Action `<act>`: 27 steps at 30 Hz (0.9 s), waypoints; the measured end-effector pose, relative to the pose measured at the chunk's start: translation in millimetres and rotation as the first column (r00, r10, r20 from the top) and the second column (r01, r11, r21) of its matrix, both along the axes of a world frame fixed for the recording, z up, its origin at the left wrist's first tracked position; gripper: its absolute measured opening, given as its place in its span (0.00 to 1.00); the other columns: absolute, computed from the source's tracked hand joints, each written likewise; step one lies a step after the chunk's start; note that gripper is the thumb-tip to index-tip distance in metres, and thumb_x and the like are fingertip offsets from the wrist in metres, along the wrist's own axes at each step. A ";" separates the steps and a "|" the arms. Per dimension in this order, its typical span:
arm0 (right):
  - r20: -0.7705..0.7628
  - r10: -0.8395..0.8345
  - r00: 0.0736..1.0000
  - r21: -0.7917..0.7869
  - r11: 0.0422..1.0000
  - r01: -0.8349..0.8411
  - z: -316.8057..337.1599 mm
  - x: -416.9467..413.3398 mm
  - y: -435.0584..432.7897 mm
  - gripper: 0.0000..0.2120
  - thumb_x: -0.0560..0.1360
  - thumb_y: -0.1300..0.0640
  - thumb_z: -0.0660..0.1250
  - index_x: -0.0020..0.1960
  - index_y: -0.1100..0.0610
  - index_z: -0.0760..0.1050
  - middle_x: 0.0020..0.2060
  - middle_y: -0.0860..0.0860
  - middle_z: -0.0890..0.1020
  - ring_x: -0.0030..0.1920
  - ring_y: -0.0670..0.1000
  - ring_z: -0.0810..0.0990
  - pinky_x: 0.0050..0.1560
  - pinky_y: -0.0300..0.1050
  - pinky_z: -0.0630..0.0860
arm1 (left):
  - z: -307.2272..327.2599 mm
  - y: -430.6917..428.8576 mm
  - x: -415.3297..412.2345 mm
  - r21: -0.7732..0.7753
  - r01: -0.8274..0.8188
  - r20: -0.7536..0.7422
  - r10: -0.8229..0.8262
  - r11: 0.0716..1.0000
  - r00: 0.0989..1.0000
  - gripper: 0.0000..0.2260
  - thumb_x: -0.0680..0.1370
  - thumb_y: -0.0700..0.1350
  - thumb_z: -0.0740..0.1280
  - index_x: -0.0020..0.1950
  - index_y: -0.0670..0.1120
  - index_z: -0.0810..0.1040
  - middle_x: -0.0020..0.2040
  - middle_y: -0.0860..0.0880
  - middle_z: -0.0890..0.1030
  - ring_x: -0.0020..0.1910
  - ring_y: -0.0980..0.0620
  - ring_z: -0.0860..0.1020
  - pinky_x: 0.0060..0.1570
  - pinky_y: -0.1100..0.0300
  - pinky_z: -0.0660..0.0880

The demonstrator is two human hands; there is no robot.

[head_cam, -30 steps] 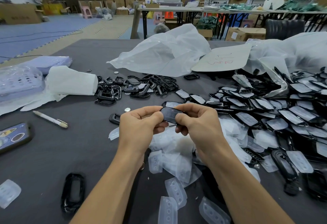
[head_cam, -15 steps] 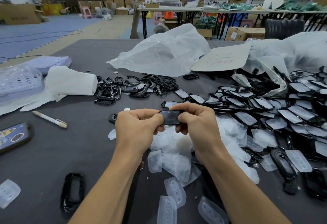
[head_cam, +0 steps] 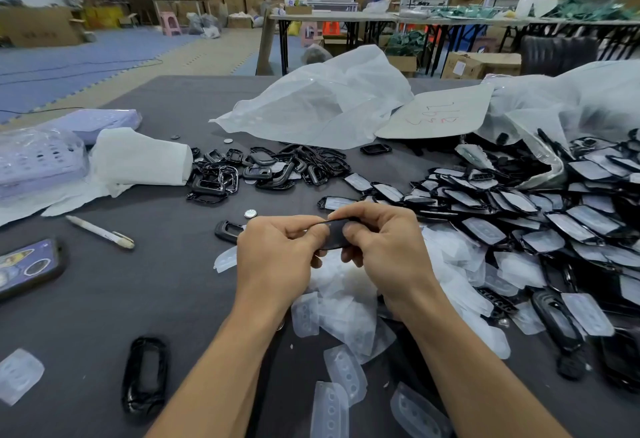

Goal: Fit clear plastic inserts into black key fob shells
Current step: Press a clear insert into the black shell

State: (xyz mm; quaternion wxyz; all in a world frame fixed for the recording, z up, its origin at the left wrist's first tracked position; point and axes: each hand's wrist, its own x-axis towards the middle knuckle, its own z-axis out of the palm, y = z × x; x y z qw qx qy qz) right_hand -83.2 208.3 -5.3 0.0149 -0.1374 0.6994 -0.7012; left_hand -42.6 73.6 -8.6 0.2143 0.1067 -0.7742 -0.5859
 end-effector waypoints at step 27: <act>-0.063 -0.084 0.994 0.050 0.995 0.087 -4.4 -6.0 3.7 0.11 0.76 0.68 0.71 0.39 0.56 0.84 0.27 0.54 0.80 0.24 0.50 0.75 0.28 0.44 0.72 | 2.8 -8.2 1.9 0.164 0.134 0.090 -0.150 0.977 0.985 0.07 0.66 0.47 0.72 0.38 0.53 0.89 0.34 0.47 0.87 0.31 0.53 0.83 0.32 0.64 0.76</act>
